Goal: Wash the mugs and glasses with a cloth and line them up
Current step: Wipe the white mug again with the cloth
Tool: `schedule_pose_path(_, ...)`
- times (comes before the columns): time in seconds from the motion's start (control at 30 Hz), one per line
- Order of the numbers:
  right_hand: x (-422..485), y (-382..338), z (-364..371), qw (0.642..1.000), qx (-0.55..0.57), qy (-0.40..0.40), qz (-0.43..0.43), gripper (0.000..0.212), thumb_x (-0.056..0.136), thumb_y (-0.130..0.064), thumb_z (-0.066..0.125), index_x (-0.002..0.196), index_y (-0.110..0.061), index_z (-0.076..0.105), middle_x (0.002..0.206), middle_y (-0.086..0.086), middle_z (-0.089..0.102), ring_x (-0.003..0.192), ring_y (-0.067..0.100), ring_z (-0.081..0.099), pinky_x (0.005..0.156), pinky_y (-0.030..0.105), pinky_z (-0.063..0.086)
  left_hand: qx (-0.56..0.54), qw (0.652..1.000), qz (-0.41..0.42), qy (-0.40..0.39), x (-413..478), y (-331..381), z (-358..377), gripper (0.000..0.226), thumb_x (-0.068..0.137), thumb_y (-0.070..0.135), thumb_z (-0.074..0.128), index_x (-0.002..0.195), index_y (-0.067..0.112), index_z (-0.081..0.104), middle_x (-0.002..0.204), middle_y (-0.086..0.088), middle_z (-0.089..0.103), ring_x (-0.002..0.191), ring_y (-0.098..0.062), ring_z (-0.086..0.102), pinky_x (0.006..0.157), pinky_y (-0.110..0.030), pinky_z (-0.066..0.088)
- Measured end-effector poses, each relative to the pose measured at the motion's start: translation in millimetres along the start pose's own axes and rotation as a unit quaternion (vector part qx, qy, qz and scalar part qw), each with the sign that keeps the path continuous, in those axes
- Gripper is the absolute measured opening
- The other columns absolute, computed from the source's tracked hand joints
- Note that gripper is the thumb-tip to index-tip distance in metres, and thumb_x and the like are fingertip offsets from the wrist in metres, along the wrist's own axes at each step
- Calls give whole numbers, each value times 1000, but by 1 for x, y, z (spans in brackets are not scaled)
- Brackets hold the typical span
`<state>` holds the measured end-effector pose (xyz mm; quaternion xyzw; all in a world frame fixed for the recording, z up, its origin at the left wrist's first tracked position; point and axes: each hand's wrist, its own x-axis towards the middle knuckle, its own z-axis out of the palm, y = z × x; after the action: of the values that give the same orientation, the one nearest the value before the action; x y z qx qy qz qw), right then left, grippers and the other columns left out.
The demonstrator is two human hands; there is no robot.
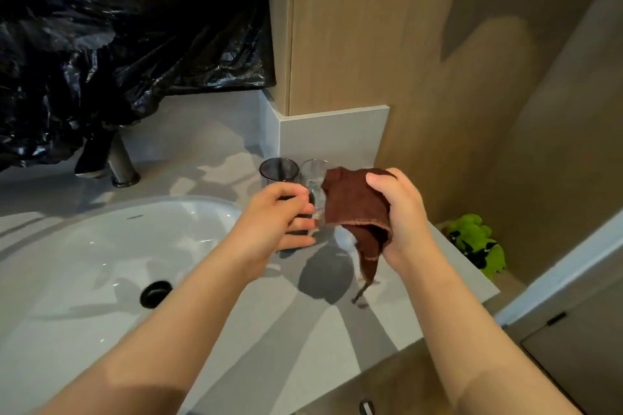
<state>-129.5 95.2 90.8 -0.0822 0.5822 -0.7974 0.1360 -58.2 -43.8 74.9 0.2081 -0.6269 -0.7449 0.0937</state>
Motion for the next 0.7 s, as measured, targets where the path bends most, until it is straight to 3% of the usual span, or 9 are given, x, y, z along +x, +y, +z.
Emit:
schedule_pose_path(0.13,5,2,-48,990,-92,102,-38,27,83,-3,56,62,-14,44,57,0,46,57,17,47,53,27,38,109,994,6,12,13,-26,34,13,97,13,49,88,18,58,85,-5,61,66,-13,61,57,-25,51)
schedule_pose_path(0.23,10,16,-74,960,-223,166,-39,25,79,-9,59,63,-14,41,60,1,44,59,19,43,55,30,36,195,980,-3,33,24,-50,53,8,96,21,51,91,23,57,88,-2,63,74,-17,64,68,-36,55)
schedule_pose_path(0.37,22,43,-94,914,-366,172,-20,22,74,-21,60,66,-11,43,74,8,51,71,26,49,60,35,39,264,963,-53,31,35,-68,71,17,96,42,46,92,26,52,86,-3,63,78,-22,63,81,-45,57)
schedule_pose_path(0.53,31,67,-100,912,-390,125,20,20,63,-37,54,65,-19,44,88,10,58,89,32,55,76,47,49,174,983,-54,13,41,-77,81,28,101,35,40,81,19,52,79,-5,57,76,-19,57,82,-46,55)
schedule_pose_path(0.7,32,66,-102,945,-304,116,19,20,83,-28,62,74,-15,51,86,10,59,85,29,59,70,41,51,116,992,-28,29,38,-79,79,33,102,26,39,73,13,48,62,-5,54,68,-21,57,87,-52,53)
